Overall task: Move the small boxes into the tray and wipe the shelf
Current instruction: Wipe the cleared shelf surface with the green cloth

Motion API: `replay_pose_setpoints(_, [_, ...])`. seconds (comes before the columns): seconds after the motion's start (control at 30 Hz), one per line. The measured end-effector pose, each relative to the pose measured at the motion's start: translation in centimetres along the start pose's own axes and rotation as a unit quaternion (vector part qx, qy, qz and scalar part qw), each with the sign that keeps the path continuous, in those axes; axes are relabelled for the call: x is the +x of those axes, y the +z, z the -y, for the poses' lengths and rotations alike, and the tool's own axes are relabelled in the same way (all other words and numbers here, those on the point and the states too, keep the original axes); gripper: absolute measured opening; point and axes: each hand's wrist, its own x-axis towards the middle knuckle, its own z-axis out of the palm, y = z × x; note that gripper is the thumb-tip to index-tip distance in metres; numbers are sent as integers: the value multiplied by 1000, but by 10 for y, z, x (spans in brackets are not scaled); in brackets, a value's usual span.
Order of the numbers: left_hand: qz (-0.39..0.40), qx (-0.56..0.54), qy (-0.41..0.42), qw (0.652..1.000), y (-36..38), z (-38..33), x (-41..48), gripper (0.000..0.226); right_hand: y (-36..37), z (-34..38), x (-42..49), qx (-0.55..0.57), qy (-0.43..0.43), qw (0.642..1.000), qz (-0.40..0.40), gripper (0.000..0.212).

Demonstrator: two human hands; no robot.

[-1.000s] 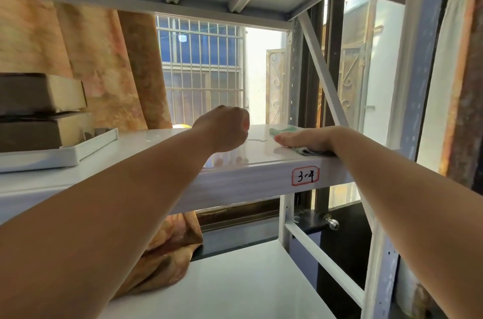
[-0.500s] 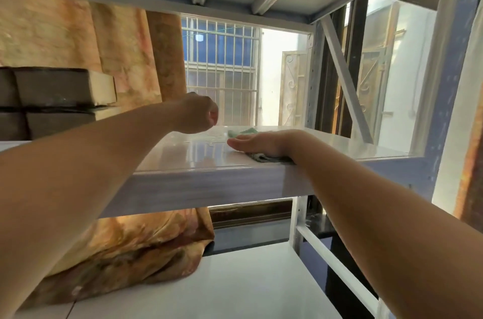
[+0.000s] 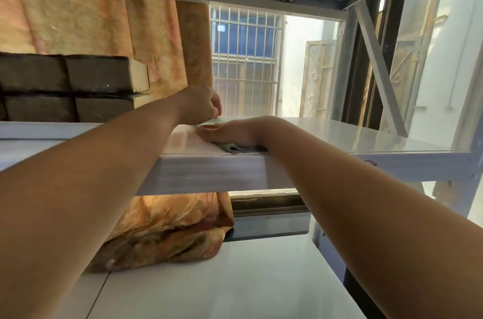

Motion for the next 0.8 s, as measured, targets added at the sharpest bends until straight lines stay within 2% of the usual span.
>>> replay_pose_setpoints(0.07, [10,-7,-1,1000,0,3,0,22,2,1,-3,-4,-14,1000,16,68])
replay_pose_setpoints(0.27, [18,-22,1,1000,-1,4,1,19,0,-8,-17,8,-79,996,40,55])
replay_pose_setpoints(0.47, [-16,-28,-27,999,-4,10,3,27,-1,-3,-28,10,-87,996,-13,57])
replay_pose_setpoints(0.63, [-30,-24,-67,997,-6,14,2,24,0,-1,-28,-1,-68,998,-12,54])
replay_pose_setpoints(0.8, [-13,17,-147,989,-9,27,2,25,-1,-1,-27,-3,-68,998,3,51])
